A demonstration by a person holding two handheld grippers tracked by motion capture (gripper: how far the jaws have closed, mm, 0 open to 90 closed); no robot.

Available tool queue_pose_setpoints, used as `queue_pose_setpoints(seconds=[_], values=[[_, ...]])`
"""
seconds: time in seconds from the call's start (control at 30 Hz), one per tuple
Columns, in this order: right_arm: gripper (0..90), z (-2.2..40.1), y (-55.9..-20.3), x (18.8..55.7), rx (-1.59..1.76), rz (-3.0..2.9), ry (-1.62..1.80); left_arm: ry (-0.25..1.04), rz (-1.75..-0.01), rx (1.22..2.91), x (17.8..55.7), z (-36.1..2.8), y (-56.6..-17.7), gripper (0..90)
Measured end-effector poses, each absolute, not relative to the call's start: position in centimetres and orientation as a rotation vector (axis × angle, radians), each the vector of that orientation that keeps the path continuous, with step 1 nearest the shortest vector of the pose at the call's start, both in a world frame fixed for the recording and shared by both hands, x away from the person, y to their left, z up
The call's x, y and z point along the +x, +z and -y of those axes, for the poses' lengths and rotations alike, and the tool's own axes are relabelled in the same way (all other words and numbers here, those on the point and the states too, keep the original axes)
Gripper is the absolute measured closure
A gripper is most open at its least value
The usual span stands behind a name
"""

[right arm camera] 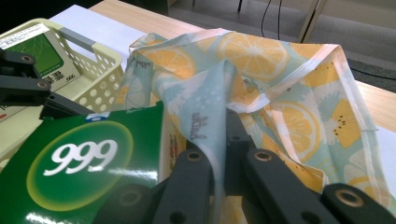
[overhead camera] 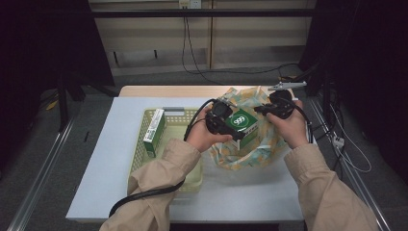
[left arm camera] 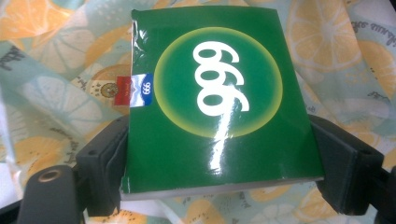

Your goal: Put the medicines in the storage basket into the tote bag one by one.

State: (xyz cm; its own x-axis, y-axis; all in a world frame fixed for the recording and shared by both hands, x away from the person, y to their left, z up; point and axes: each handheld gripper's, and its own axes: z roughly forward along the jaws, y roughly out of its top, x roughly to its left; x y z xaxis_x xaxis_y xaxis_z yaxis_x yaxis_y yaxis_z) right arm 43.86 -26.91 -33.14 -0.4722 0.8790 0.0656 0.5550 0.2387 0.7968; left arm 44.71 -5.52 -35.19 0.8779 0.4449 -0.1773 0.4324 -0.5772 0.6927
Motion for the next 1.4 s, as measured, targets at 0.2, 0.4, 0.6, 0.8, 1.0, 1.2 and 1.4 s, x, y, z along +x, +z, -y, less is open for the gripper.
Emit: queue_pose_setpoints(seconds=[0.2,0.4,0.6,0.8,1.0,1.2,1.4], values=[[89.9,27.0,-33.1,43.8,1.315,-2.121,1.113,0.032,-0.632,2.262,44.9,6.2,-35.5,16.7],[89.9,27.3,-32.7,43.5,1.313,-2.114,1.118,0.042,-0.644,2.252,45.2,6.4,-35.8,16.7],[89.9,27.3,-32.6,43.3,1.316,-2.107,1.128,0.019,-0.663,2.241,45.7,7.0,-36.3,16.7],[89.9,27.2,-32.6,43.5,1.313,-2.113,1.135,0.035,-0.644,2.249,45.9,7.8,-36.1,16.6],[89.9,27.3,-32.5,43.5,1.323,-2.106,1.132,0.045,-0.641,2.260,47.3,8.3,-36.3,16.6],[89.9,27.7,-32.1,43.7,1.327,-2.093,1.133,0.076,-0.633,2.276,48.6,9.5,-36.8,16.5],[89.9,28.0,-32.5,44.1,1.346,-2.085,1.130,0.097,-0.687,2.167,49.7,10.6,-37.7,12.0]])
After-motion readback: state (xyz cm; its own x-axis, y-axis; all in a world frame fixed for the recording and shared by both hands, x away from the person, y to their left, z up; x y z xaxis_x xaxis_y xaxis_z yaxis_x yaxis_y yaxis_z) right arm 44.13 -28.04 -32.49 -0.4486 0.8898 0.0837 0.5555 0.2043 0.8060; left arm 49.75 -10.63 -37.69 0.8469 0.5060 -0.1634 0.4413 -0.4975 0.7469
